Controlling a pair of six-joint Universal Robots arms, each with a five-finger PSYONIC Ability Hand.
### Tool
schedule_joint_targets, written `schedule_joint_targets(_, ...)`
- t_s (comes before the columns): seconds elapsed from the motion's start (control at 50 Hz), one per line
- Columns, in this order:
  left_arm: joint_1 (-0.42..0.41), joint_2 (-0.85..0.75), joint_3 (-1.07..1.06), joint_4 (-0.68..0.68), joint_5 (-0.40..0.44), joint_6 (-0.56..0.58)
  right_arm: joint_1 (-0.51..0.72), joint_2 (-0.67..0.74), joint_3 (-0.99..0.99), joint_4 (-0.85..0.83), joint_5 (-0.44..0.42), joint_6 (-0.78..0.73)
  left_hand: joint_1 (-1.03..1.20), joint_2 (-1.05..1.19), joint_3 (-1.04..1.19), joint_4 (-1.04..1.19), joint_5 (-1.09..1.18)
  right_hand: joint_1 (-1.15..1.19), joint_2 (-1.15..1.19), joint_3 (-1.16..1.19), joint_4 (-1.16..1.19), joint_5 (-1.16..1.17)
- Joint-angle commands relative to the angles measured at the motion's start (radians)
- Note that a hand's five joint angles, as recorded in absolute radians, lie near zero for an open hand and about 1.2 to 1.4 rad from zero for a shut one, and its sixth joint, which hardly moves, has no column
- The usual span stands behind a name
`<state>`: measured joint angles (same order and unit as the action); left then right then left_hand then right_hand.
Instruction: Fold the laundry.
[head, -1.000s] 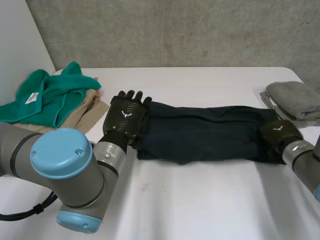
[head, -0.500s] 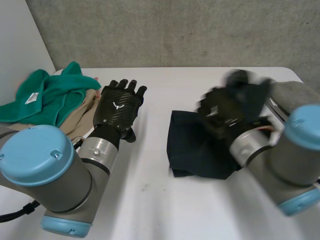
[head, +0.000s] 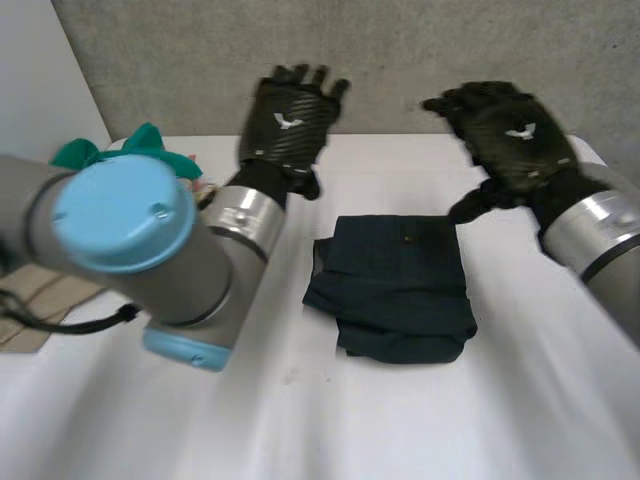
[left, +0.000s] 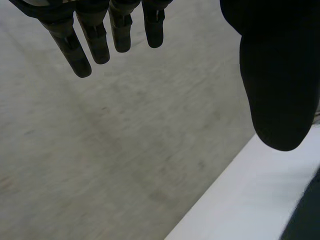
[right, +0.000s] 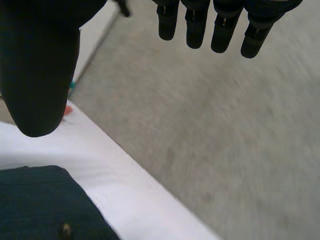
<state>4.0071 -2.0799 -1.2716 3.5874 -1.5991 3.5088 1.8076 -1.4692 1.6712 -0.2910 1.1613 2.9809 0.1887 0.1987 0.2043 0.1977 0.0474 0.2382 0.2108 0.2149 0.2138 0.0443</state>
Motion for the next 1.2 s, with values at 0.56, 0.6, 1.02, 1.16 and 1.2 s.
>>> schedule_joint_targets(0.56, -0.056, -0.381, 0.331, -0.63, -0.067, -0.108, 0.084, 0.532, -0.285, 0.326, 0.261, -0.227, 0.037, 0.027, 0.021, 0.028, 0.003, -0.064, -0.036, -0.04, -0.039, -0.044)
schedule_joint_targets(0.6, -0.068, -0.367, 0.327, -0.63, -0.067, -0.108, 0.084, 0.518, -0.278, 0.325, 0.259, -0.235, 0.031, 0.021, 0.015, 0.022, -0.003, -0.064, -0.036, -0.04, -0.039, -0.044)
schedule_joint_targets(1.02, -0.068, 0.152, -0.037, -0.406, 0.079, -0.135, 0.114, 0.086, 0.37, -0.174, 0.097, -0.339, 0.007, -0.003, -0.008, -0.002, -0.026, -0.064, -0.036, -0.04, -0.039, -0.044)
schedule_joint_targets(1.16, -0.068, 0.166, -0.104, -0.4, 0.085, -0.186, 0.164, 0.18, 0.427, -0.289, 0.106, -0.372, 0.007, -0.003, -0.008, -0.002, -0.026, -0.064, -0.036, -0.04, -0.039, -0.044)
schedule_joint_targets(1.2, -0.066, 0.164, -0.112, -0.398, 0.087, -0.198, 0.165, 0.21, 0.426, -0.309, 0.106, -0.384, 0.007, -0.003, -0.008, -0.002, -0.026, -0.064, -0.036, -0.04, -0.039, -0.044)
